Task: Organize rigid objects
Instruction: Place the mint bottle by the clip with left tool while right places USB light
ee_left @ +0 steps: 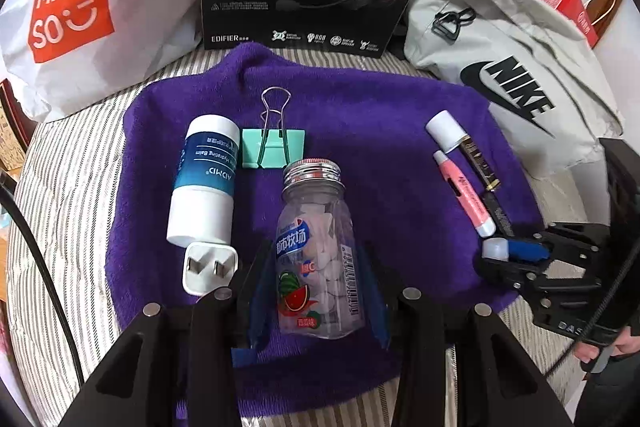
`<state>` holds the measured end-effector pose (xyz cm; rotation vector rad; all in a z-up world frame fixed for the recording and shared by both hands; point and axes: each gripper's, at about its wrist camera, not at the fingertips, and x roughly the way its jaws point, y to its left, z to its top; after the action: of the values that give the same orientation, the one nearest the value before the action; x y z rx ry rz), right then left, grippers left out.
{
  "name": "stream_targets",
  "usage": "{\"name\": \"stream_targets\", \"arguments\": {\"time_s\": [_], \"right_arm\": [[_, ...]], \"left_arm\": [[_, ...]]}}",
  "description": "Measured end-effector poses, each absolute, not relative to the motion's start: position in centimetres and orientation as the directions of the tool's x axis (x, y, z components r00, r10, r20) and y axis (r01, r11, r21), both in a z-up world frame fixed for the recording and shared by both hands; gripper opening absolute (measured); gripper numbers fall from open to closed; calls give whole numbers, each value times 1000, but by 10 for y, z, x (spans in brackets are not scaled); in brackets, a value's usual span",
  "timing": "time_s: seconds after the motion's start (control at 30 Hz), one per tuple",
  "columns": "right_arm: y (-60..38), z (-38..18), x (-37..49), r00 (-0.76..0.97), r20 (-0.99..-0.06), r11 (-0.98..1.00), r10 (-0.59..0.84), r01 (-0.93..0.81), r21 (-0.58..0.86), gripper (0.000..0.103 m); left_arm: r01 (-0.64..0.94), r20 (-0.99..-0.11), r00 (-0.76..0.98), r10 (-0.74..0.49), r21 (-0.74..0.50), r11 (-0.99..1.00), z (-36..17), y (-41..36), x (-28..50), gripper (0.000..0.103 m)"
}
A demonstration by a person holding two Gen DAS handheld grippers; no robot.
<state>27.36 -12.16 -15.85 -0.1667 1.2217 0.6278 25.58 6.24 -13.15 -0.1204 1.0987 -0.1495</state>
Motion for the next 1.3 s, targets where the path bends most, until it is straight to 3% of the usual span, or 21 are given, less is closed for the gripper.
{"name": "stream_targets", "arguments": {"time_s": [0.7, 1.03, 1.3], "right_arm": [[-121, -157, 273, 187, -912, 781, 364, -595, 190, 26], [-127, -157, 275, 163, -914, 784, 371, -583, 214, 32], [-136, -149, 269, 184, -917, 807, 353, -556, 199, 34]], "left_arm": [[95, -909, 415, -36, 4, 995, -150, 43, 273, 40], [99, -921, 385, -50, -13, 995, -149, 35, 261, 56], [99, -934, 353, -53, -19, 995, -148, 30, 251, 58]]}}
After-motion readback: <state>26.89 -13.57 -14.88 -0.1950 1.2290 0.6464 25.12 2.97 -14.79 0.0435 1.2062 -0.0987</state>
